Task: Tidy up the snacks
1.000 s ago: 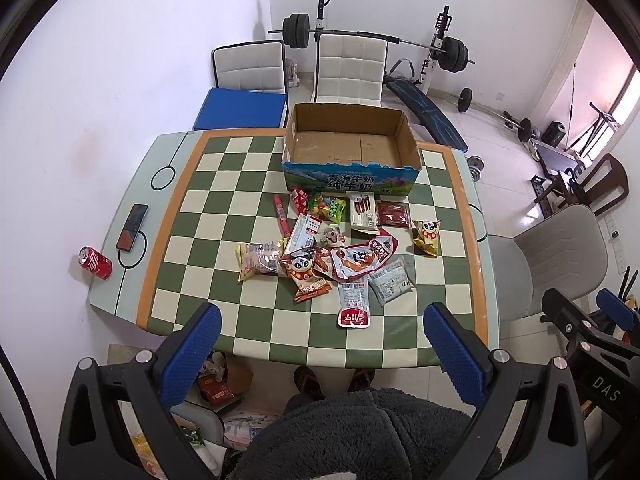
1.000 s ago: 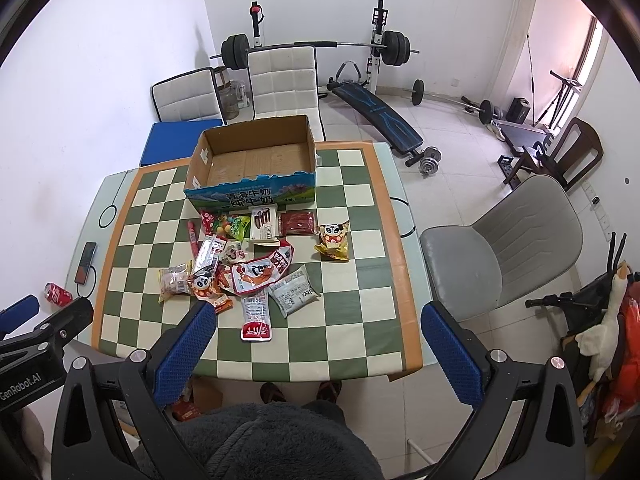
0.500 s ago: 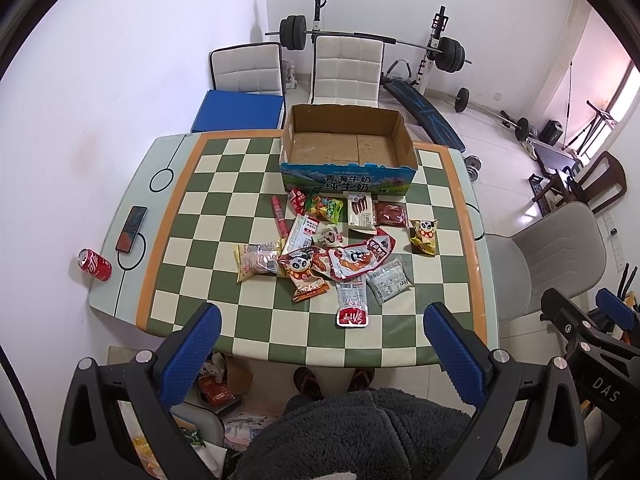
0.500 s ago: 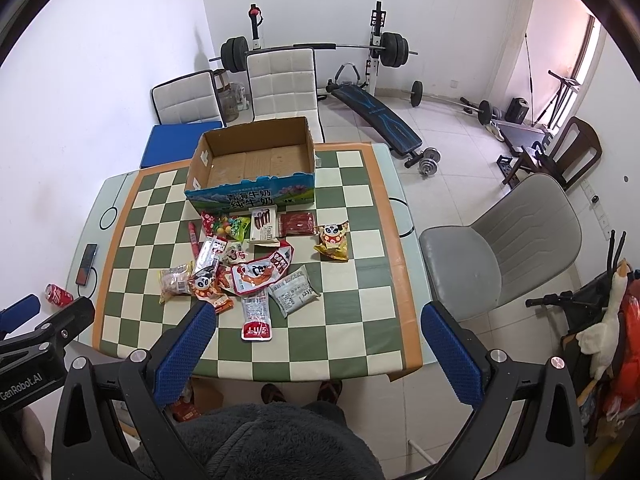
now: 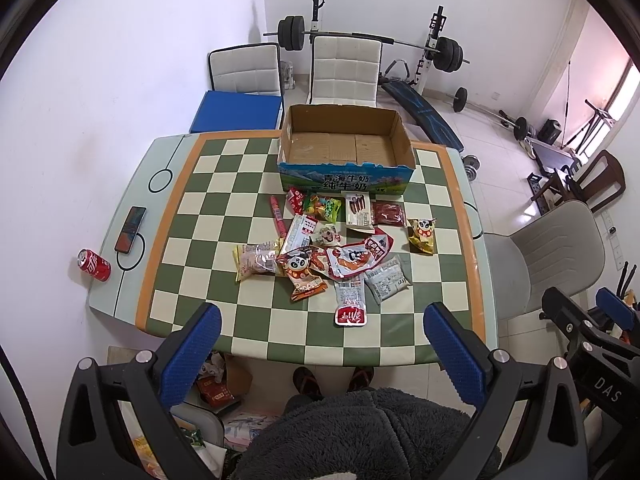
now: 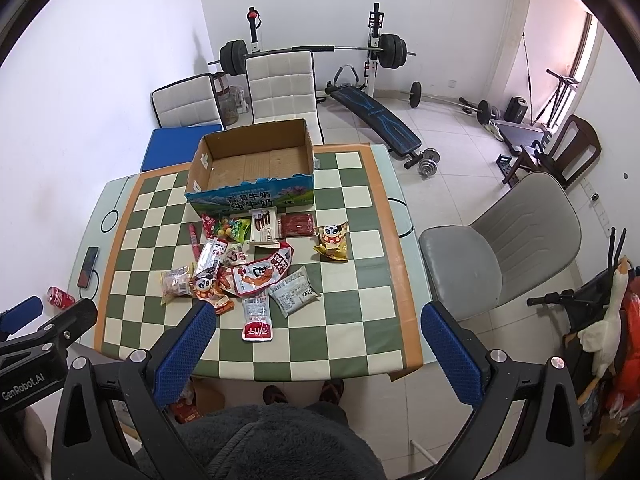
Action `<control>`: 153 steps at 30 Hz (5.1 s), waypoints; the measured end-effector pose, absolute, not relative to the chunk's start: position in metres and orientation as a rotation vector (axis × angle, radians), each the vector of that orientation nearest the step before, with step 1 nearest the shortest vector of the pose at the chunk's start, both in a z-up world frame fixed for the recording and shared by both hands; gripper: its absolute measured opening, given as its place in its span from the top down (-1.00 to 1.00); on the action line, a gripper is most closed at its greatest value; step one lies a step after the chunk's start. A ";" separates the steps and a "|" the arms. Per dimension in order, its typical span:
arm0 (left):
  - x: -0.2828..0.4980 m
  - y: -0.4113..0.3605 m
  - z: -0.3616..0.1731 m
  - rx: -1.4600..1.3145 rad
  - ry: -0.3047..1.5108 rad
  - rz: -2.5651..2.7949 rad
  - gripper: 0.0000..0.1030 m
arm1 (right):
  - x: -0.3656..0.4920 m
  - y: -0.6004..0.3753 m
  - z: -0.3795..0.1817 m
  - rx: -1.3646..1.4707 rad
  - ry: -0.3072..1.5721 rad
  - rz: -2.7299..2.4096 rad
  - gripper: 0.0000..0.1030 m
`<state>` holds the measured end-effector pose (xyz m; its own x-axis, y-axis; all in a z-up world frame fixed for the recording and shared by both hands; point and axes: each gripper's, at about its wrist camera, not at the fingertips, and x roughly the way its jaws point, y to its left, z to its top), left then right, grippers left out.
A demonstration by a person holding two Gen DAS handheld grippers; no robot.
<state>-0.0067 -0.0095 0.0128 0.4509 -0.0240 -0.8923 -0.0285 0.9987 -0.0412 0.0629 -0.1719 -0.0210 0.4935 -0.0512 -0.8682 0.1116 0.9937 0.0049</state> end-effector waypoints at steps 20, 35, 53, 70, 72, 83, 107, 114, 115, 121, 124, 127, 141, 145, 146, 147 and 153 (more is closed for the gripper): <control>-0.010 -0.013 0.014 -0.052 1.103 -0.001 -1.00 | 0.062 -0.173 -0.020 0.067 1.048 -0.098 -1.00; -0.011 -0.014 0.014 -0.053 1.102 0.000 -1.00 | 0.060 -0.173 -0.013 0.069 1.046 -0.096 -1.00; 0.076 0.045 -0.128 -0.083 1.331 0.201 -1.00 | 0.155 -0.189 -0.168 0.309 1.374 -0.059 -1.00; 0.152 0.064 -0.317 -0.201 1.643 0.235 -1.00 | 0.280 -0.162 -0.405 0.092 1.731 0.068 -1.00; 0.161 0.065 -0.331 -0.255 1.669 0.229 -1.00 | 0.287 -0.154 -0.416 0.045 1.751 0.095 -1.00; 0.196 0.056 -0.372 -0.302 1.701 0.177 -0.80 | 0.297 -0.128 -0.464 -0.082 1.859 0.170 -1.00; 0.138 0.053 -0.352 -0.166 1.670 0.130 0.21 | 0.255 -0.125 -0.450 0.052 1.798 0.008 -0.49; 0.132 0.041 -0.293 -0.111 1.608 0.021 0.22 | 0.239 -0.143 -0.412 0.232 1.739 -0.035 -0.48; 0.135 0.039 -0.284 -0.102 1.596 -0.002 0.22 | 0.237 -0.143 -0.403 0.256 1.719 -0.037 -0.48; 0.194 0.014 -0.238 -0.067 1.515 -0.097 0.22 | 0.251 -0.136 -0.314 0.350 1.580 0.023 -0.48; 0.228 0.006 -0.214 -0.071 1.476 -0.122 0.22 | 0.287 -0.143 -0.264 0.396 1.513 0.068 -0.48; 0.271 0.006 -0.191 -0.072 1.437 -0.125 0.22 | 0.318 -0.148 -0.212 0.420 1.451 0.107 -0.48; 0.505 0.011 -0.238 -0.113 1.550 -0.071 0.22 | 0.586 -0.133 -0.201 0.296 1.455 0.165 -0.48; 0.541 0.002 -0.279 -0.117 1.614 -0.084 0.22 | 0.630 -0.129 -0.242 0.259 1.515 0.157 -0.48; 0.547 0.000 -0.289 -0.116 1.625 -0.097 0.22 | 0.638 -0.129 -0.251 0.253 1.526 0.154 -0.48; 0.552 -0.002 -0.295 -0.123 1.635 -0.111 0.22 | 0.647 -0.130 -0.261 0.251 1.536 0.151 -0.48; 0.573 -0.013 -0.313 -0.128 1.650 -0.126 0.21 | 0.680 -0.127 -0.301 0.233 1.588 0.158 -0.49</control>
<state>0.5726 -0.0134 -0.3132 -0.0822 -0.1591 -0.9838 -0.0084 0.9873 -0.1589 0.6796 -0.1274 -0.3006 -0.0205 0.2463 -0.9690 0.0502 0.9682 0.2451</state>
